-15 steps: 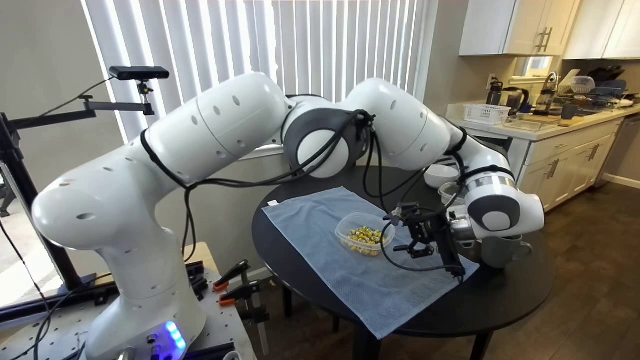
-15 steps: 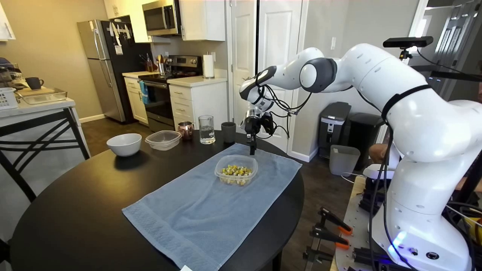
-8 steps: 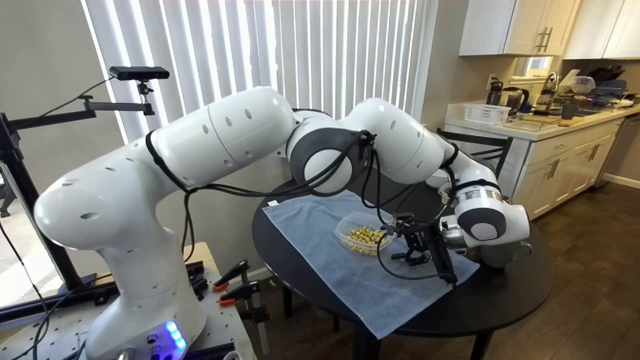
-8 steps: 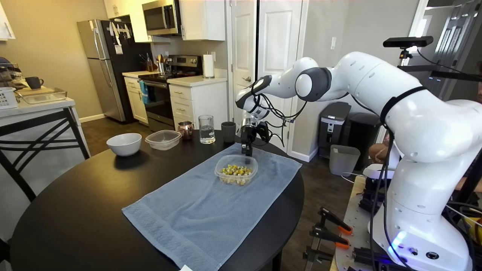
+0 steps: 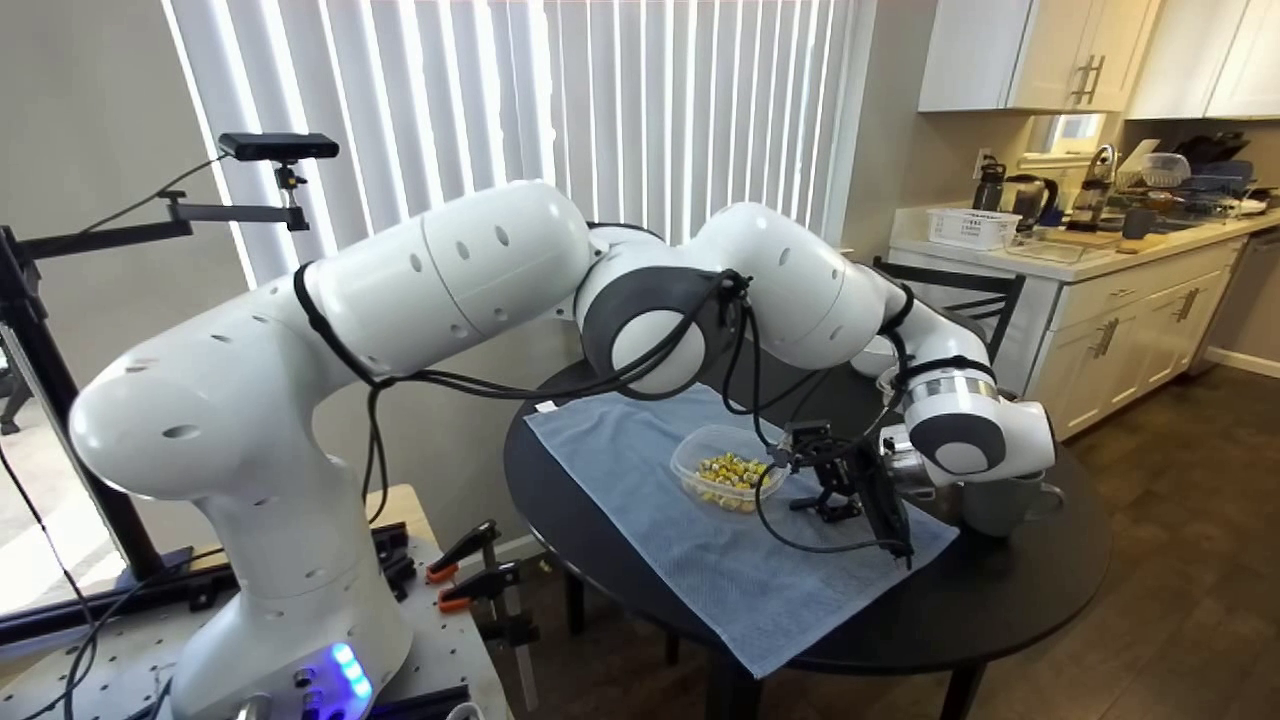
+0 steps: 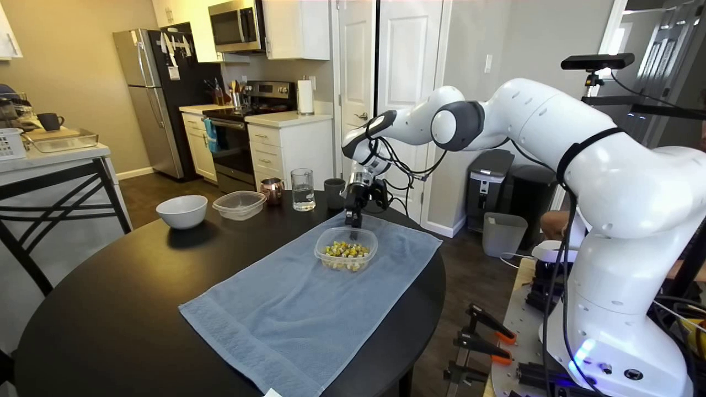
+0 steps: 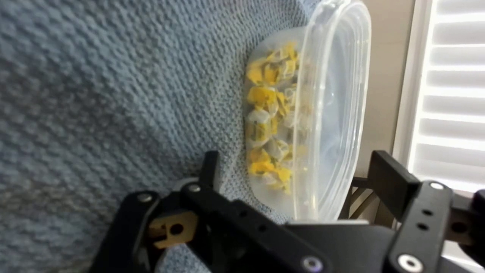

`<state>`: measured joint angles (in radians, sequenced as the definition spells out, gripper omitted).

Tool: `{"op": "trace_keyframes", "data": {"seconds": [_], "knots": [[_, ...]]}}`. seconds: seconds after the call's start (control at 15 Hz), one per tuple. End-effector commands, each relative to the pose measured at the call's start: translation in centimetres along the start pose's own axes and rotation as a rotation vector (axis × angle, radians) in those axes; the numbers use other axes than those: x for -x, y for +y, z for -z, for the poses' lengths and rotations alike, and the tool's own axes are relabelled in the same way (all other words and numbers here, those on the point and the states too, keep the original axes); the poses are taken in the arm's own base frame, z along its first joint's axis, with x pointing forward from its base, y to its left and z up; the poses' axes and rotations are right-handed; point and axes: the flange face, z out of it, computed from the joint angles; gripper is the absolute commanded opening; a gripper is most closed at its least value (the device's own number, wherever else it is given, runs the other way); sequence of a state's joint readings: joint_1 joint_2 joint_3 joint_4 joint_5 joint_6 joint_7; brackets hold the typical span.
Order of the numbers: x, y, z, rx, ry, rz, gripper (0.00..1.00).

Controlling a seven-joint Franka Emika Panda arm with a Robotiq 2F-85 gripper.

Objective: Pour the contents of the lunchbox onto the blue towel on the table

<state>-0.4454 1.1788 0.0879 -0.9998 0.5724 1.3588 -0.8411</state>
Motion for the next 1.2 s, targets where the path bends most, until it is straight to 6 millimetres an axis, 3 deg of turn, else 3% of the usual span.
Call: {"op": "trace_keyframes", "data": {"seconds": [0.0,0.4,0.87,1.13], "knots": [[-1.0,-1.6,-0.2,-0.051,0.032,0.082,1.0],[-2.0,-4.1,-1.0,-0.131,0.028,0.165,1.0],[-0.8,-7.7,-0.8,-0.214,-0.085,0.242,1.0],[-0.5,-8.3,-1.1,-0.226,-0.14,0.23,1.0]]}}
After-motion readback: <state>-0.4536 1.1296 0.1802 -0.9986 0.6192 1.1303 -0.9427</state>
